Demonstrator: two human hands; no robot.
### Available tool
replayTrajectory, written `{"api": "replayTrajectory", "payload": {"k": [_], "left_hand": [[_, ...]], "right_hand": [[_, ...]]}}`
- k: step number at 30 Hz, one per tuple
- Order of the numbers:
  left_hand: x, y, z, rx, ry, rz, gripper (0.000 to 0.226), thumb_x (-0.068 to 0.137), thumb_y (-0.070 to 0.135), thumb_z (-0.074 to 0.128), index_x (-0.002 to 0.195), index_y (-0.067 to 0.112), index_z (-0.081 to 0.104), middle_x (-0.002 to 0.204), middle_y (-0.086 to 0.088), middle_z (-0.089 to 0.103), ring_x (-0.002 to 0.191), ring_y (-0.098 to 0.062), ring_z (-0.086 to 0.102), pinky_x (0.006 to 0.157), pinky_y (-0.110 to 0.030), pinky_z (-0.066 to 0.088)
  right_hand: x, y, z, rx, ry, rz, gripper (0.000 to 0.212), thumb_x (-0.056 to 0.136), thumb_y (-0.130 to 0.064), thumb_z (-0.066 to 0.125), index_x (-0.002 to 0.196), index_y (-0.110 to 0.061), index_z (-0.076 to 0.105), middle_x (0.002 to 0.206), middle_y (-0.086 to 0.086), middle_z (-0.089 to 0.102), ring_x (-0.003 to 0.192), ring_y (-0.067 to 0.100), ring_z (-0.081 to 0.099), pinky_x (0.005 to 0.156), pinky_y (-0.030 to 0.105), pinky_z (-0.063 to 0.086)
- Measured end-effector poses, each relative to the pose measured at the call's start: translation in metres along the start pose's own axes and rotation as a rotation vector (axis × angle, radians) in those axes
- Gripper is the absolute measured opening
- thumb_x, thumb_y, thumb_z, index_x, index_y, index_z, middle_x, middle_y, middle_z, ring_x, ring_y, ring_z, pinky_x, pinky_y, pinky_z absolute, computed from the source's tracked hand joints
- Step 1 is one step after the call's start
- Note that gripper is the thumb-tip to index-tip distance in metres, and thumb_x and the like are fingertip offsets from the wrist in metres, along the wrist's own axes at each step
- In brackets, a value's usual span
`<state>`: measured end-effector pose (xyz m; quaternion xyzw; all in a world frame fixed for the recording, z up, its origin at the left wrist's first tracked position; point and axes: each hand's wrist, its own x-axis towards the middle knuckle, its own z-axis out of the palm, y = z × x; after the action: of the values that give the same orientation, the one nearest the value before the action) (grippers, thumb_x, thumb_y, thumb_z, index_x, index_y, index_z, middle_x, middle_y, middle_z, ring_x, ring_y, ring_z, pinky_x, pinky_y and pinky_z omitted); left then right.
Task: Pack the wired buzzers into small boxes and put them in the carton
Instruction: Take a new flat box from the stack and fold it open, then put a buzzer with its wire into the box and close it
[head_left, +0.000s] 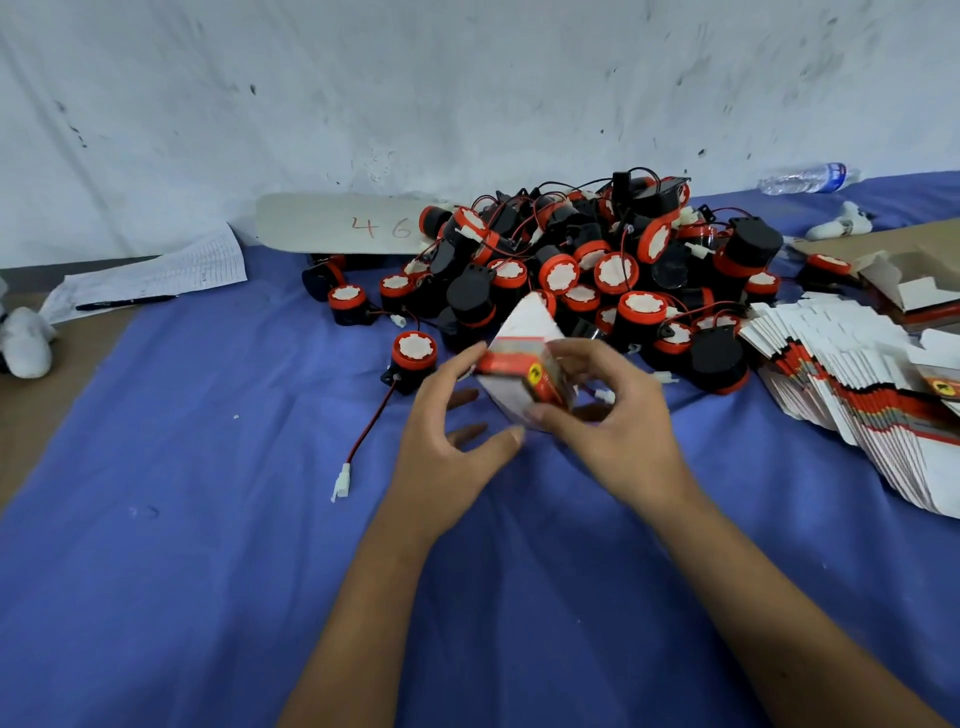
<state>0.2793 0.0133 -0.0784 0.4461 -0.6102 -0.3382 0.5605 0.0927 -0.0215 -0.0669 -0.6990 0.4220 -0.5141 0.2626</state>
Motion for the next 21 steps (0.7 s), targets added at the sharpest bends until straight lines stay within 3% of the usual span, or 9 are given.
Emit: {"api": "replayTrajectory", "payload": {"k": [3, 5, 7, 9, 11, 15, 17, 19, 21], "left_hand": [[0.002, 0.005, 0.003, -0.054, 0.080, -0.055, 0.053, 0.086, 0.038, 0.080, 0.134, 0.028, 0.059, 0.126, 0.014, 0.068, 0.121, -0.004, 0.063, 0.090, -0.019, 0.055], [0.002, 0.005, 0.003, 0.016, 0.137, -0.066, 0.066, 0.078, 0.049, 0.085, 0.134, 0.025, 0.057, 0.123, 0.014, 0.068, 0.115, 0.000, 0.064, 0.085, -0.016, 0.055], [0.001, 0.003, 0.001, 0.052, 0.172, -0.058, 0.066, 0.075, 0.043, 0.086, 0.131, 0.027, 0.056, 0.123, 0.014, 0.068, 0.114, -0.001, 0.065, 0.085, -0.018, 0.056], [0.001, -0.001, -0.005, 0.078, 0.163, -0.048, 0.062, 0.077, 0.026, 0.090, 0.128, 0.028, 0.054, 0.123, 0.016, 0.068, 0.116, -0.005, 0.065, 0.087, -0.025, 0.058], [0.001, -0.004, -0.012, 0.126, 0.095, -0.036, 0.065, 0.079, 0.013, 0.091, 0.128, 0.030, 0.052, 0.119, 0.021, 0.067, 0.114, -0.006, 0.065, 0.087, -0.025, 0.058], [0.002, -0.007, -0.016, 0.256, -0.019, 0.029, 0.060, 0.081, 0.005, 0.086, 0.126, 0.032, 0.056, 0.123, 0.022, 0.064, 0.116, -0.005, 0.062, 0.091, -0.023, 0.055], [0.001, -0.007, -0.015, 0.327, -0.018, 0.065, 0.049, 0.082, 0.009, 0.085, 0.119, 0.029, 0.060, 0.125, 0.021, 0.063, 0.119, -0.006, 0.059, 0.092, -0.027, 0.055], [0.001, -0.005, -0.014, 0.351, -0.001, 0.078, 0.041, 0.082, 0.015, 0.087, 0.112, 0.026, 0.060, 0.120, 0.021, 0.063, 0.117, -0.005, 0.059, 0.088, -0.024, 0.055], [0.000, -0.003, -0.012, 0.321, 0.029, 0.068, 0.028, 0.088, 0.029, 0.079, 0.107, 0.026, 0.059, 0.114, 0.023, 0.063, 0.112, -0.003, 0.061, 0.081, -0.016, 0.053]], "right_hand": [[-0.002, -0.003, 0.003, -0.369, -0.117, -0.257, 0.053, 0.075, -0.018, 0.087, 0.124, -0.030, 0.069, 0.111, -0.013, 0.066, 0.108, 0.014, 0.053, 0.092, 0.038, 0.051], [-0.004, -0.006, 0.008, -0.378, -0.214, -0.342, 0.052, 0.076, -0.014, 0.086, 0.124, -0.026, 0.072, 0.111, -0.010, 0.065, 0.107, 0.017, 0.052, 0.094, 0.034, 0.048], [-0.004, -0.008, 0.008, -0.289, -0.241, -0.355, 0.038, 0.082, -0.012, 0.081, 0.119, -0.019, 0.075, 0.112, -0.008, 0.068, 0.108, 0.016, 0.056, 0.095, 0.030, 0.047], [-0.005, -0.010, 0.001, -0.159, -0.168, -0.320, 0.019, 0.088, -0.007, 0.068, 0.102, -0.013, 0.080, 0.106, -0.005, 0.072, 0.105, 0.017, 0.061, 0.090, 0.031, 0.050], [-0.005, -0.011, -0.006, -0.107, -0.004, -0.274, 0.023, 0.092, -0.010, 0.056, 0.085, -0.011, 0.078, 0.095, -0.005, 0.073, 0.098, 0.018, 0.063, 0.081, 0.032, 0.051], [0.005, -0.003, -0.008, -0.336, 0.196, -0.091, 0.023, 0.097, -0.016, 0.060, 0.077, -0.011, 0.071, 0.079, -0.002, 0.066, 0.085, 0.022, 0.057, 0.072, 0.030, 0.044], [0.021, 0.006, -0.007, -0.538, 0.192, -0.042, 0.011, 0.092, -0.010, 0.064, 0.095, -0.013, 0.075, 0.095, 0.001, 0.068, 0.099, 0.026, 0.054, 0.079, 0.025, 0.041], [0.044, 0.021, -0.006, -0.776, 0.074, -0.026, 0.044, 0.087, -0.003, 0.064, 0.128, -0.018, 0.067, 0.125, 0.006, 0.060, 0.122, 0.030, 0.044, 0.086, 0.035, 0.050], [0.065, 0.034, -0.005, -0.899, -0.113, 0.060, 0.067, 0.086, -0.003, 0.062, 0.147, -0.026, 0.051, 0.144, 0.009, 0.044, 0.136, 0.033, 0.032, 0.089, 0.047, 0.054]]}}
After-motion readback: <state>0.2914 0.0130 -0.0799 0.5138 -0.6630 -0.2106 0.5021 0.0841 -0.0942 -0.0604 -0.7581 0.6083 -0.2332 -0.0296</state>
